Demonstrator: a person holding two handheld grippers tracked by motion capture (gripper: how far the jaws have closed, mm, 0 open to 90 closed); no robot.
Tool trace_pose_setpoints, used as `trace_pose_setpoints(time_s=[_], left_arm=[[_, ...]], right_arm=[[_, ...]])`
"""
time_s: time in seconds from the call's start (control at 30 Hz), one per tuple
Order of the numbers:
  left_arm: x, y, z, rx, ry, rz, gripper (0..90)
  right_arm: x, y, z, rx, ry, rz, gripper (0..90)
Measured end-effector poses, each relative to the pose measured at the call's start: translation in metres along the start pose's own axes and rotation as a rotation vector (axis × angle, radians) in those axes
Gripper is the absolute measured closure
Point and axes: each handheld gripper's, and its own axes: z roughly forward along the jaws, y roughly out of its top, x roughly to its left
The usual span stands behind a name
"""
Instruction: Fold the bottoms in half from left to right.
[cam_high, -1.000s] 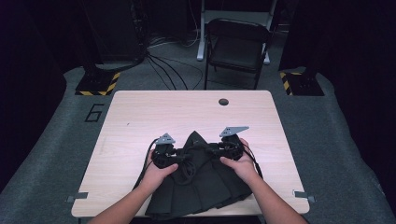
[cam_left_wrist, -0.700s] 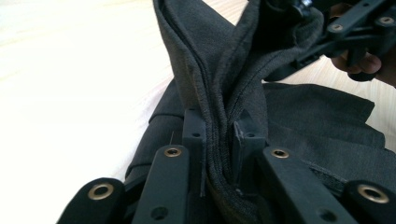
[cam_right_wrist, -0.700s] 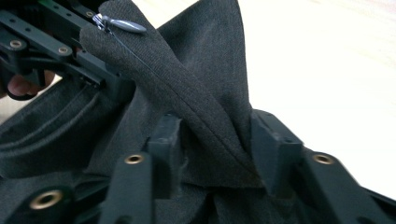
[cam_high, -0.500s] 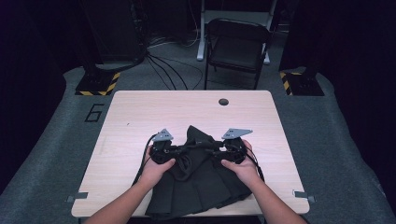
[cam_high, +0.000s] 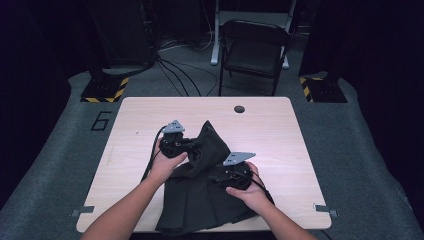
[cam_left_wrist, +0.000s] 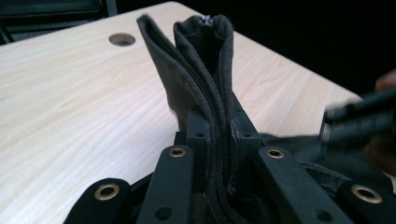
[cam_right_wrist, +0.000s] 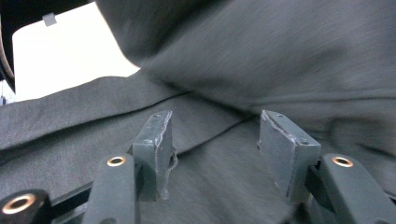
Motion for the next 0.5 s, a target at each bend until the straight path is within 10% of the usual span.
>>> trace_pose_setpoints(time_s=[0.5], left_arm=[[0.011, 0.034, 0.006, -0.054, -0.085, -0.025, 81.3]], right_arm=[[0.01, 0.0, 0.057, 0.102, 0.008, -0.006, 42.9]])
